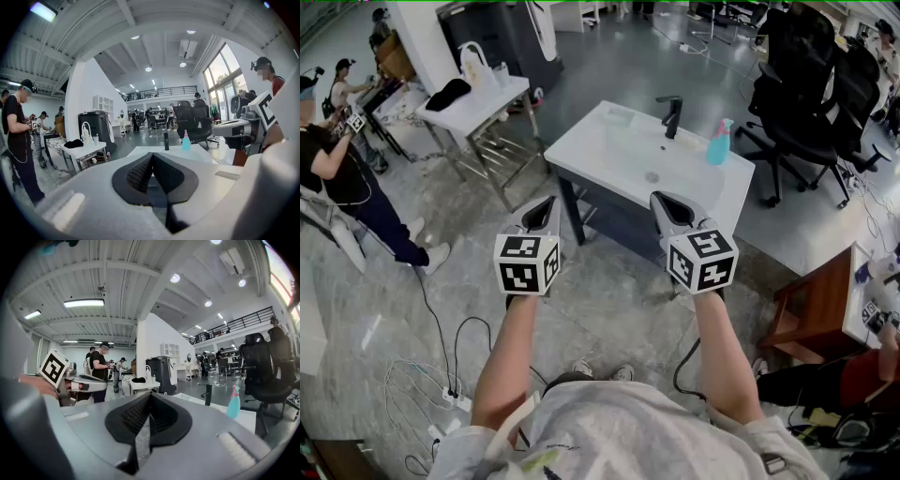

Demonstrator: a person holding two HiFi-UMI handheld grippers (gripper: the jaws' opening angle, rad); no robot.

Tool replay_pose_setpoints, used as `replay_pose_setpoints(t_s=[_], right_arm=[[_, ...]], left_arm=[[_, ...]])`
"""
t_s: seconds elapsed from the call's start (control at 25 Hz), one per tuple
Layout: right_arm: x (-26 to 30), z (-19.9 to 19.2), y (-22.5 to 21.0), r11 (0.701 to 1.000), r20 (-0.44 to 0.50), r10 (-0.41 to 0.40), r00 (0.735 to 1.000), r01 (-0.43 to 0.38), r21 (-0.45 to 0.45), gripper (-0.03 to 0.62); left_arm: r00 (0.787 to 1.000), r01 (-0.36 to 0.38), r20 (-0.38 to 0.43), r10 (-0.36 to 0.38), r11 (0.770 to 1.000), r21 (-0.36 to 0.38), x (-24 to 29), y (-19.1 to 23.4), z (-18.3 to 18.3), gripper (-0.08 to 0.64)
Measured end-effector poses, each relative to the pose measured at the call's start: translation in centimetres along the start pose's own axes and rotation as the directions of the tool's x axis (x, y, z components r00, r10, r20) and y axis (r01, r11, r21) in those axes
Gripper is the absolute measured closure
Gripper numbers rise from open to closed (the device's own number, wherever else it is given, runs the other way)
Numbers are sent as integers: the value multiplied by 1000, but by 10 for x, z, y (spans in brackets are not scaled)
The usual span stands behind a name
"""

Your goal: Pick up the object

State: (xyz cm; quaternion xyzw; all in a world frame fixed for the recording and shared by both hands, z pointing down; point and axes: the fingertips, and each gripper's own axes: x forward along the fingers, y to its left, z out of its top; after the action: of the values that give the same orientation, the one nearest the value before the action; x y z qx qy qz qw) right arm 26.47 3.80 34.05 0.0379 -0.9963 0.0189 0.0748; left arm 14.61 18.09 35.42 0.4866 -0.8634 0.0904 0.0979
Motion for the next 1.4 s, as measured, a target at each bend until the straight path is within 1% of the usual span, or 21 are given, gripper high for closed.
replay_pose_setpoints(t_s=[0.16, 0.4, 0.44, 0.68, 1.04, 1.2, 1.4], right_arm=[[6, 1, -5, 1000, 14, -8, 1000, 8, 10, 589], [22, -4, -10, 1000, 1, -16, 1000, 16, 20, 589], [25, -5, -12, 1000, -2, -18, 1000, 18, 20, 589], [53, -9, -25, 999, -16, -46, 999, 47, 24, 589], [119, -4, -41, 995, -40, -95, 995, 96, 25, 589], [150, 3, -40, 993, -43, -117, 992, 118, 22, 589], [180, 11, -39, 989, -45, -148, 988, 149, 21, 589]], left_arm=[[1000, -6, 5, 6, 1000, 4, 6, 4, 1, 557], [1000, 19, 4, -19, 1000, -13, 21, 16, 0, 554], [1000, 21, 9, -21, 1000, -14, 24, 19, 0, 540], [999, 44, 28, -44, 999, -22, 58, 38, 5, 506], [995, 90, 49, -88, 996, -23, 120, 88, 19, 474], [992, 116, 55, -114, 993, -25, 143, 114, 26, 446], [988, 143, 66, -141, 989, -29, 166, 143, 34, 433]])
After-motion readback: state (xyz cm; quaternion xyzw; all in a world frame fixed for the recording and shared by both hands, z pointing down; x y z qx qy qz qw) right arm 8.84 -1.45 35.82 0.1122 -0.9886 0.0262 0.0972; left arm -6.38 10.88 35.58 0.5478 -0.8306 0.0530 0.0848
